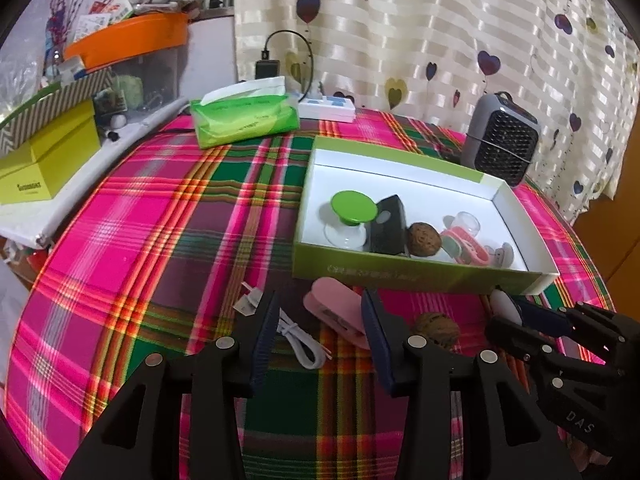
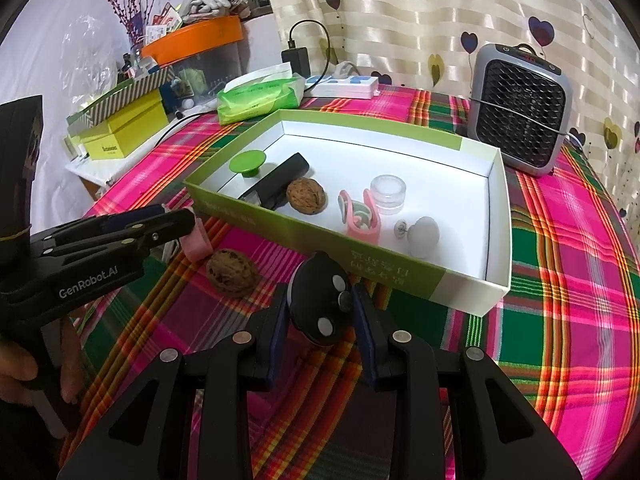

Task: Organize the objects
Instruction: 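Grasp the pink clip with the left tool while the right grasps the black dotted object, then lift and carry the pink clip and black dotted object over the box with both tools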

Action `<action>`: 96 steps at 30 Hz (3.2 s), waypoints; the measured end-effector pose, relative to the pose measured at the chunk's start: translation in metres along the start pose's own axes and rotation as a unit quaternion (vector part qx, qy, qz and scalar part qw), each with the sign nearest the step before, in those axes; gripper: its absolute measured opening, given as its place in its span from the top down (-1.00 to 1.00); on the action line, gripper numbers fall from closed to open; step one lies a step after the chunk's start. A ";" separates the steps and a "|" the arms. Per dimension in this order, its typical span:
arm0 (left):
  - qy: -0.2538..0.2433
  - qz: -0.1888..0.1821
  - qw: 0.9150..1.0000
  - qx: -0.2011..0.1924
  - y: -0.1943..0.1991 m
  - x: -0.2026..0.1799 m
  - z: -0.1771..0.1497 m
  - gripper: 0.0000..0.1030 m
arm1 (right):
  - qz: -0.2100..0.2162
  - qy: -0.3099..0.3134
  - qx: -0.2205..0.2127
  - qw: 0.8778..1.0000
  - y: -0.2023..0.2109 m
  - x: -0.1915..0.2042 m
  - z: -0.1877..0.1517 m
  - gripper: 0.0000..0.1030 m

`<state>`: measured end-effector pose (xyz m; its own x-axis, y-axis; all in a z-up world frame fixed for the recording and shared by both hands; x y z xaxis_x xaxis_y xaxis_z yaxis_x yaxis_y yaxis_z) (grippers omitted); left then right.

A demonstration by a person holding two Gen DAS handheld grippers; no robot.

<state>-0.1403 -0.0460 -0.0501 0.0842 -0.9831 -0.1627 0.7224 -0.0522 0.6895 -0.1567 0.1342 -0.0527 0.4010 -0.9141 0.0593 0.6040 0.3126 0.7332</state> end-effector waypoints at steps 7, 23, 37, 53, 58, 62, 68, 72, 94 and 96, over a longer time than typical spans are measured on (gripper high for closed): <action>-0.008 -0.016 1.000 0.017 -0.009 -0.012 -0.001 0.22 | 0.000 -0.001 0.000 1.000 0.000 -0.001 0.000 0.38; 0.010 0.003 0.999 0.038 -0.021 -0.002 -0.002 0.49 | 0.002 -0.004 -0.004 1.000 0.001 -0.001 0.001 0.38; 0.016 -0.009 1.000 0.023 -0.007 -0.001 -0.006 0.53 | 0.007 -0.005 -0.010 1.000 0.007 -0.001 -0.001 0.38; -0.005 -0.045 0.999 -0.003 0.018 -0.023 -0.008 0.53 | 0.018 -0.011 -0.036 0.999 0.018 -0.003 0.004 0.38; -0.018 -0.049 0.999 -0.009 0.022 -0.032 -0.006 0.53 | 0.019 -0.013 -0.043 0.999 0.020 -0.004 0.007 0.38; -0.032 -0.054 0.998 -0.013 0.026 -0.041 -0.004 0.53 | 0.019 -0.012 -0.048 0.999 0.023 -0.003 0.010 0.38; -0.049 -0.059 0.997 -0.015 0.027 -0.053 0.000 0.53 | 0.017 -0.012 -0.053 0.998 0.025 -0.004 0.013 0.38; -0.055 -0.060 0.997 -0.015 0.027 -0.058 0.001 0.53 | 0.017 -0.012 -0.053 0.998 0.026 -0.003 0.014 0.38; -0.075 -0.101 0.992 -0.015 0.025 -0.079 0.018 0.53 | 0.003 -0.004 -0.066 0.998 0.036 -0.007 0.031 0.38; -0.078 -0.101 0.992 -0.018 0.025 -0.079 0.023 0.53 | -0.001 -0.001 -0.069 0.998 0.038 -0.007 0.035 0.38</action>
<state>-0.1449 0.0267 -0.0034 -0.1691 -0.9687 -0.1815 0.7381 -0.2465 0.6281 -0.1609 0.1437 -0.0013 0.3981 -0.9154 0.0603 0.6940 0.3435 0.6327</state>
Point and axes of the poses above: each gripper's, at about its wrist camera, not at the fingertips, and y roughly against the way its jaws point, x to its left, z to its top, the point moved 9 cm from there along -y, roughly the way its jaws point, and after that the axes turned 3 degrees about -z, right-handed, at the moved point
